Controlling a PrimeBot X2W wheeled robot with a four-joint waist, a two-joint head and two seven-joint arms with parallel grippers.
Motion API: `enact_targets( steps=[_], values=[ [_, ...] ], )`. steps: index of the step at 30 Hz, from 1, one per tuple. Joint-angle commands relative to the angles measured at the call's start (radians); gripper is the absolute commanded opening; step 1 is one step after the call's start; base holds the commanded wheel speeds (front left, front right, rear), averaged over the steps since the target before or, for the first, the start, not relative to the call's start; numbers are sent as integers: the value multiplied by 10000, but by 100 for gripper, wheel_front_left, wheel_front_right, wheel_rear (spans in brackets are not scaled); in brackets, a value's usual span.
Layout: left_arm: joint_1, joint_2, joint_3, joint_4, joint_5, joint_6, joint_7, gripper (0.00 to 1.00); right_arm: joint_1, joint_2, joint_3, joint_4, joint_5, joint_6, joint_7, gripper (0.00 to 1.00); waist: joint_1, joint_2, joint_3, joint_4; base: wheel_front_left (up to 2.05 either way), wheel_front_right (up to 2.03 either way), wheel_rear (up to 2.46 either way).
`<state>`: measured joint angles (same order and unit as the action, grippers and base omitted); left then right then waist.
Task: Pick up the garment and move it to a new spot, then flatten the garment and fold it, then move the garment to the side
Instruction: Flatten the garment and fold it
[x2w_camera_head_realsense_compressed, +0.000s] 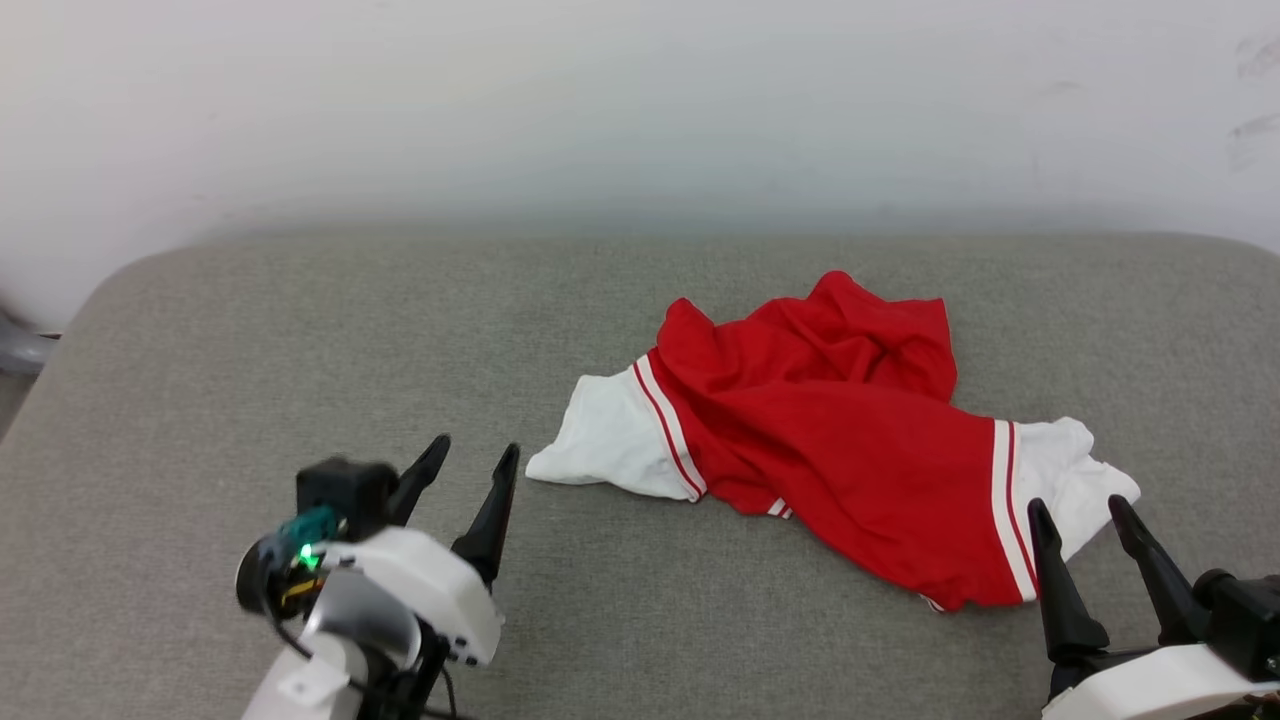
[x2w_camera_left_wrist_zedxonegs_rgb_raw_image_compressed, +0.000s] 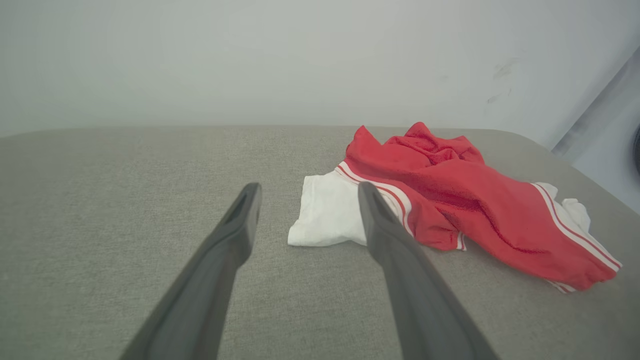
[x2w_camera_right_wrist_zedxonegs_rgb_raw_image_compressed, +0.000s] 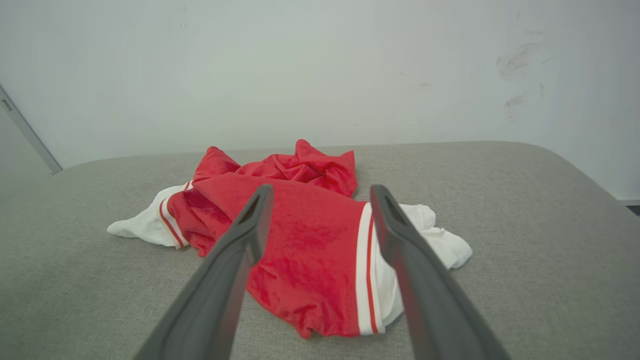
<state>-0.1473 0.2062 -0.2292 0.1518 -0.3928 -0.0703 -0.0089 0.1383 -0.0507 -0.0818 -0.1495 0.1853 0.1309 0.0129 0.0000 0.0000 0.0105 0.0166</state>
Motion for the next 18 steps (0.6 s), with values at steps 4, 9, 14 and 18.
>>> enact_targets(
  steps=[4, 9, 14, 18],
  values=[
    [-1096, 80, -223, 237, -606, -310, 1199, 100, -177, 9, 43, -267, -35, -3, 120, 100, 0, 0, 577, -346, 0, 0, 0],
    [-2115, 341, -371, 950, -1215, -424, 2955, 100, -520, 9, 64, -234, -5, -3, 146, 100, 0, 0, 1263, -670, 0, 0, 0],
    [-2887, 605, -455, 1634, -1532, -417, 4356, 100, -808, 9, 157, -91, -19, -3, -2, 100, 0, 0, 1830, -983, 0, 0, 0],
    [-3381, 776, -564, 2157, -1540, -361, 5088, 100, -1005, 9, 228, -19, 36, -3, -118, 100, 0, 0, 2298, -1138, 0, 0, 0]
  ],
)
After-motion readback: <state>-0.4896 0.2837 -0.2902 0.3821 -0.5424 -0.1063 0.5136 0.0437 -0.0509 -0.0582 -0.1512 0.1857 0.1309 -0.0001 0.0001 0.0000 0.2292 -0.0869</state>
